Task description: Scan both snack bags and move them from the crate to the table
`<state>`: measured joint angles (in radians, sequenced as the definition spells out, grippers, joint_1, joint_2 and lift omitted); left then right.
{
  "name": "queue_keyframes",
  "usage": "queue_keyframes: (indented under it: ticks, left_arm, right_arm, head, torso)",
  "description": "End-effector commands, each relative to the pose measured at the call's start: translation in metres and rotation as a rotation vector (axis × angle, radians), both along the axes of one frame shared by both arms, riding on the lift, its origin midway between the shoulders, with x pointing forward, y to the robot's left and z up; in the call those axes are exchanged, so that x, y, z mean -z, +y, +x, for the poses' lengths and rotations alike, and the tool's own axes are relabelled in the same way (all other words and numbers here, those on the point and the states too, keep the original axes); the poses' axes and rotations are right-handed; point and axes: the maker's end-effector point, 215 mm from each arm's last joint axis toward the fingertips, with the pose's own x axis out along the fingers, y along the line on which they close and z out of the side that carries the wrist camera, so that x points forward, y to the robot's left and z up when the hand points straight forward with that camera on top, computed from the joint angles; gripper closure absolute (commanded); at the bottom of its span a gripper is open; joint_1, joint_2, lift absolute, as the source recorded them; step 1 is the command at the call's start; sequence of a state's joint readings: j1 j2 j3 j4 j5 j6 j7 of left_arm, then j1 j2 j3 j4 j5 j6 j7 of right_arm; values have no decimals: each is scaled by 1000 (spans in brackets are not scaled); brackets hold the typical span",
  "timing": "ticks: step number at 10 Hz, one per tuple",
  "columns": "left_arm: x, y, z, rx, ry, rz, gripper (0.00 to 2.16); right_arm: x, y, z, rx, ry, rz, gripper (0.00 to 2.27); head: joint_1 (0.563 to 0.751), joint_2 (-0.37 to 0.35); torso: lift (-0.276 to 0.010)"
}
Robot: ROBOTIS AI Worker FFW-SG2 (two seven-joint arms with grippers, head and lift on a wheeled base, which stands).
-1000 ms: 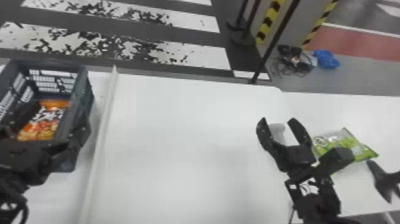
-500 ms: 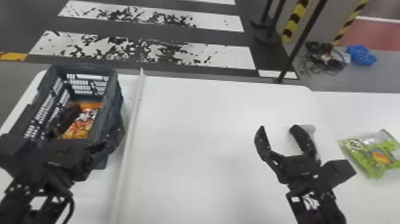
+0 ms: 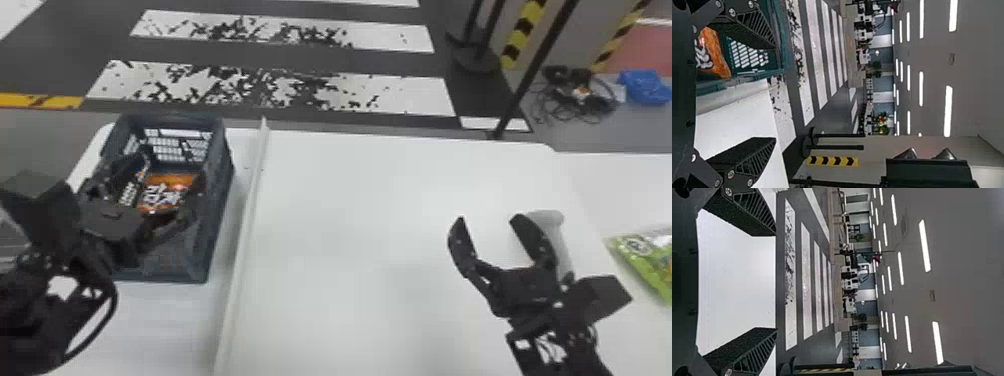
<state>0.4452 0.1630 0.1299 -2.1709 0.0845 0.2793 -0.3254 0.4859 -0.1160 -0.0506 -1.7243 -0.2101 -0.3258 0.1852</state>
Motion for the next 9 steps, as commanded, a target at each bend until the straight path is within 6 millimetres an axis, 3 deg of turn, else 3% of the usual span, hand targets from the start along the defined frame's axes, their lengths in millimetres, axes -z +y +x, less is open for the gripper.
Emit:
queue_keyframes:
  ticks: [1,3,6,9]
  left_arm:
    - [-2,29,21,-6,42,66,174]
    - [-9,57,40,-7,45,120,174]
    - [19,91,63,40,175,216,174]
    - [65,86,74,154,330,280,174]
  right_arm:
    - [3,0,-3,-4,6,-1,63]
    - [9,-1,-9,-6,21,-7,63]
    - [12,-12,-14,10,31,-15,63]
    - [12,-15,-15,13,33,-16,63]
  head:
    - [695,-27]
    - [695,17]
    - [695,55]
    - [695,66]
  torso:
    - [-88]
    - [-88]
    - [-88]
    - [-88]
